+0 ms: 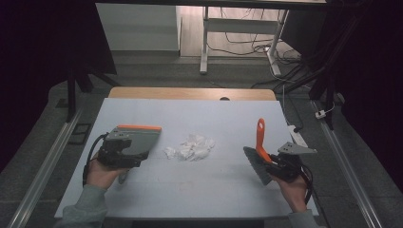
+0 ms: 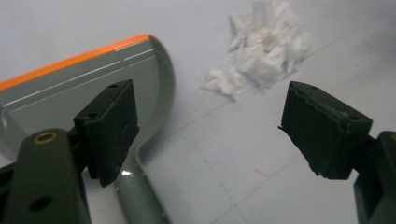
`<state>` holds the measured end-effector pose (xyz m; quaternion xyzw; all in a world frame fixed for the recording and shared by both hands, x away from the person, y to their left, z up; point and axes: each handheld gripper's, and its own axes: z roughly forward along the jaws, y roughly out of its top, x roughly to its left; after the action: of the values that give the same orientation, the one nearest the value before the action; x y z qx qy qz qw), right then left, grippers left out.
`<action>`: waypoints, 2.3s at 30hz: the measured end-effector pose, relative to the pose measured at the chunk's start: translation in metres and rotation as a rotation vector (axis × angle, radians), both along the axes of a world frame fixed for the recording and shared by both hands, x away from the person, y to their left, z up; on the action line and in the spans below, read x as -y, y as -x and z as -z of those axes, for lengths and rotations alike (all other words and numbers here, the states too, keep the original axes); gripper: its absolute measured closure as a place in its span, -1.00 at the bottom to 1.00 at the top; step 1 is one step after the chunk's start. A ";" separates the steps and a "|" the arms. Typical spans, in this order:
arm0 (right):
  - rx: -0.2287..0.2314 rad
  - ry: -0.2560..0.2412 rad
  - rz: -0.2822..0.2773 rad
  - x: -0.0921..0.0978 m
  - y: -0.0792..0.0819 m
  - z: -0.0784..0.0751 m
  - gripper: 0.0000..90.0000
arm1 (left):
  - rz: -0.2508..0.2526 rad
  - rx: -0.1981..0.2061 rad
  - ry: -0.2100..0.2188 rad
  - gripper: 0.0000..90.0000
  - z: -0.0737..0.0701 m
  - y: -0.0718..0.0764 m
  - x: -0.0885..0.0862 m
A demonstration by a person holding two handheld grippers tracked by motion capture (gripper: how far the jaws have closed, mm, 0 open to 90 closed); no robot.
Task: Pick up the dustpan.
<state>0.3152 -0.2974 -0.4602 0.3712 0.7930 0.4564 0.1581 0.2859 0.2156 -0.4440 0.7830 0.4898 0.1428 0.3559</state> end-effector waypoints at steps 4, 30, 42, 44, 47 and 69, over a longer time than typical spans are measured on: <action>-0.002 0.002 0.001 0.000 0.000 0.000 0.56 | -0.025 -0.029 -0.021 -0.56 0.005 -0.005 -0.004; -0.007 0.022 0.005 -0.002 0.000 0.004 0.56 | -0.147 -0.192 -0.086 -0.54 0.054 -0.007 -0.024; -0.010 0.024 0.004 -0.003 -0.001 0.005 0.56 | -0.203 -0.228 -0.094 -0.45 0.067 -0.014 -0.023; -0.010 0.026 0.004 -0.003 -0.001 0.005 0.56 | -0.211 -0.236 -0.088 -0.40 0.069 -0.015 -0.023; -0.011 0.027 0.005 -0.003 -0.001 0.005 0.56 | -0.225 -0.244 -0.090 -0.35 0.072 -0.017 -0.023; -0.013 0.036 0.006 -0.005 -0.001 0.006 0.56 | -0.279 -0.249 0.005 0.35 0.081 -0.025 -0.030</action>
<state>0.3160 -0.2929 -0.4660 0.3733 0.8011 0.4392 0.1611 0.3108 0.2460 -0.5251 0.7181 0.6344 0.0914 0.2713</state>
